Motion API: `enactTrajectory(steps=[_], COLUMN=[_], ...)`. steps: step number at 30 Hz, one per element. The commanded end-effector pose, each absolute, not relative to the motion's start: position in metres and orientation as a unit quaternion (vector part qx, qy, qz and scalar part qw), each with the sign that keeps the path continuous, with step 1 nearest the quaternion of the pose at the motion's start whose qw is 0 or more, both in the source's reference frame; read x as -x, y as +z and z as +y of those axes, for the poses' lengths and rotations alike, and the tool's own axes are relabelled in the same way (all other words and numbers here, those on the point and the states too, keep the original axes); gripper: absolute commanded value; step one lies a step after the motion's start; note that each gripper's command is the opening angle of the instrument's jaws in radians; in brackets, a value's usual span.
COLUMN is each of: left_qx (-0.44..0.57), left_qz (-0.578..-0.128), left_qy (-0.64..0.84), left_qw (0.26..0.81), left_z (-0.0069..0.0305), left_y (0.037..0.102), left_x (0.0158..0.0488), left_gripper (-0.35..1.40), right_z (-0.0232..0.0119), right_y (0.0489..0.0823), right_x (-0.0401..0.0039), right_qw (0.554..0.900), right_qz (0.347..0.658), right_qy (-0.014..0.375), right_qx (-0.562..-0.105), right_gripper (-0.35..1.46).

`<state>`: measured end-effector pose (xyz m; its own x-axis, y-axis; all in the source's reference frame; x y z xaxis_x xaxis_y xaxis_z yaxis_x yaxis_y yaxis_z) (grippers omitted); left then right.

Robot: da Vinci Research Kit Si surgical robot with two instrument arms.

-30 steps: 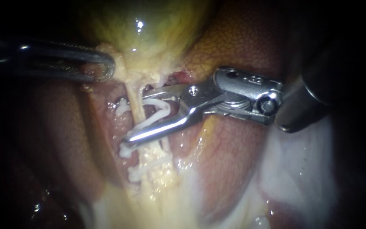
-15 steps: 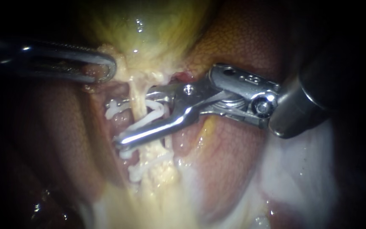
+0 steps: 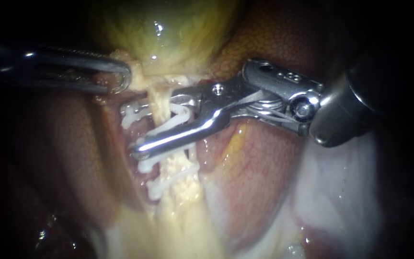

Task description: Clipping third clip left tube

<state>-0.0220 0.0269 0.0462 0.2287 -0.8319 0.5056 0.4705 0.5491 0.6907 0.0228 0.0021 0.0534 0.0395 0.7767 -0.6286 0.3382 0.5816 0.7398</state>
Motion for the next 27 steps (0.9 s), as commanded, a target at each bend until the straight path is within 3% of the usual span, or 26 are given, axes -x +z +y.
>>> enactTrajectory(steps=[1,6,9,27], left_qx=[-0.202,-0.202,-0.202,-0.202], left_qz=[-0.448,-0.448,-0.448,-0.448], left_qy=[-0.430,-0.430,-0.430,-0.429], left_qw=[0.757,0.757,0.757,0.757], left_z=[0.0269,0.0269,0.0269,0.0270], left_y=[0.0462,0.0462,0.0462,0.0463], left_x=[0.0220,0.0220,0.0220,0.0220], left_gripper=[-0.35,-0.35,-0.35,-0.35], right_z=[0.0021,0.0022,0.0022,0.0022], right_y=[0.0534,0.0534,0.0535,0.0539], right_x=[-0.0228,-0.0228,-0.0228,-0.0228], right_qw=[0.588,0.587,0.585,0.583], right_qz=[0.668,0.666,0.661,0.656], right_qy=[0.186,0.188,0.195,0.202], right_qx=[-0.418,-0.419,-0.427,-0.434], right_gripper=[-0.03,-0.15,-0.35,-0.35])
